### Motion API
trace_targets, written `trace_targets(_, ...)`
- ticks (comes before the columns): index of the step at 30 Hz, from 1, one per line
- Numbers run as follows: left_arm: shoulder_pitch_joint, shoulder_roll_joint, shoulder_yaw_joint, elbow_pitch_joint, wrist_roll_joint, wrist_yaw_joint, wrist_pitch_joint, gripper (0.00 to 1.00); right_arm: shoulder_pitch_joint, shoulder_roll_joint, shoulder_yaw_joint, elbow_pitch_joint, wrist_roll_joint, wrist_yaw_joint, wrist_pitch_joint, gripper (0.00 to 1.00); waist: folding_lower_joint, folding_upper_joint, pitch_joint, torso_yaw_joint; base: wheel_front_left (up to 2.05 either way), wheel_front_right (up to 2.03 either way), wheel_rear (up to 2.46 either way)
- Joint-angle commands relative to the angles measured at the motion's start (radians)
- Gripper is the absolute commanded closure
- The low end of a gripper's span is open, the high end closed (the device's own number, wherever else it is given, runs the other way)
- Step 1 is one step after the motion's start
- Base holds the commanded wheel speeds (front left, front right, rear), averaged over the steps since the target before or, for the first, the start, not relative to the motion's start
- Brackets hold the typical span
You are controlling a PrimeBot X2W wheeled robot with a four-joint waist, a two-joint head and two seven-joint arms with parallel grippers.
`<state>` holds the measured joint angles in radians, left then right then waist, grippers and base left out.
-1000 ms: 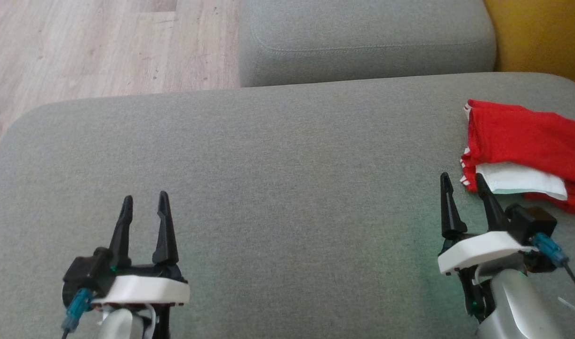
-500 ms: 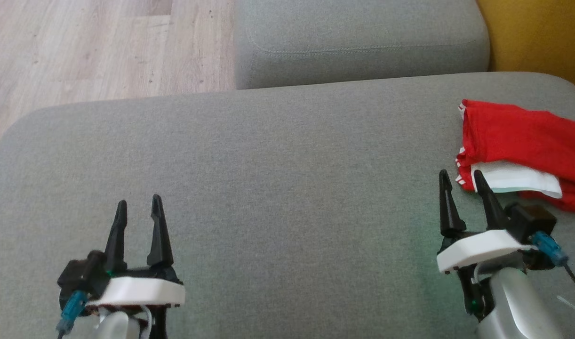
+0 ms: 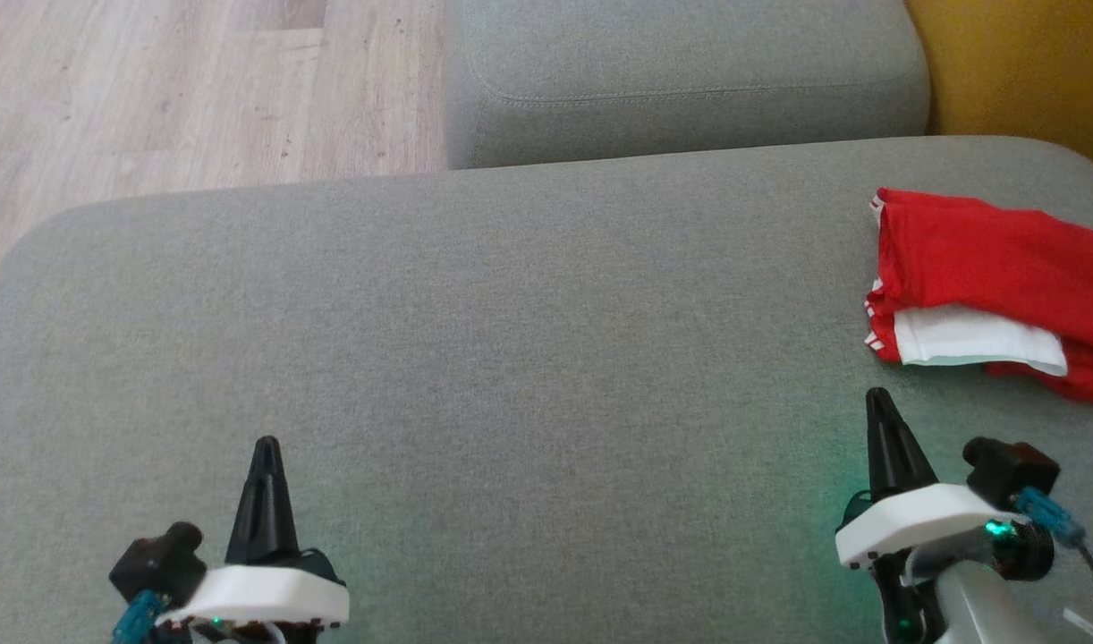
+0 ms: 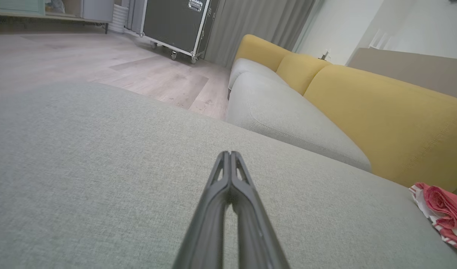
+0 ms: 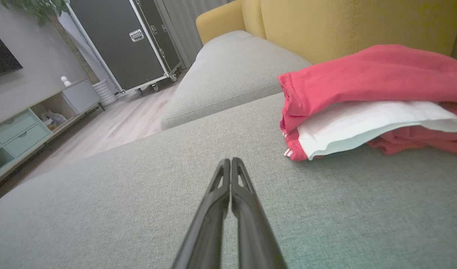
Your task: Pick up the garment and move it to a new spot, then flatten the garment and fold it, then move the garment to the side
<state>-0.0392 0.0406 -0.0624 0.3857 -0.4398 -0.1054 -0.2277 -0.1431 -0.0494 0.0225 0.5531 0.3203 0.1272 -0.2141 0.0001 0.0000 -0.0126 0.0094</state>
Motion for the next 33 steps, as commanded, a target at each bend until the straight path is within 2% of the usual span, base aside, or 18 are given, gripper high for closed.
trace_targets(1,-0.049,0.001,0.015,-0.035,-0.016,-0.002,0.007,1.0,-0.051,-0.004,-0.005,-0.038,0.021,0.0,0.003,1.0,0.0,0.0,0.0,0.0,0.0,0.0,0.0)
trace_targets(33,-0.053,0.003,0.059,-0.066,-0.341,-0.009,0.099,1.0,-0.025,-0.003,-0.04,-0.116,0.378,0.001,0.092,1.0,0.0,0.0,0.005,-0.003,0.0,0.0,0.0)
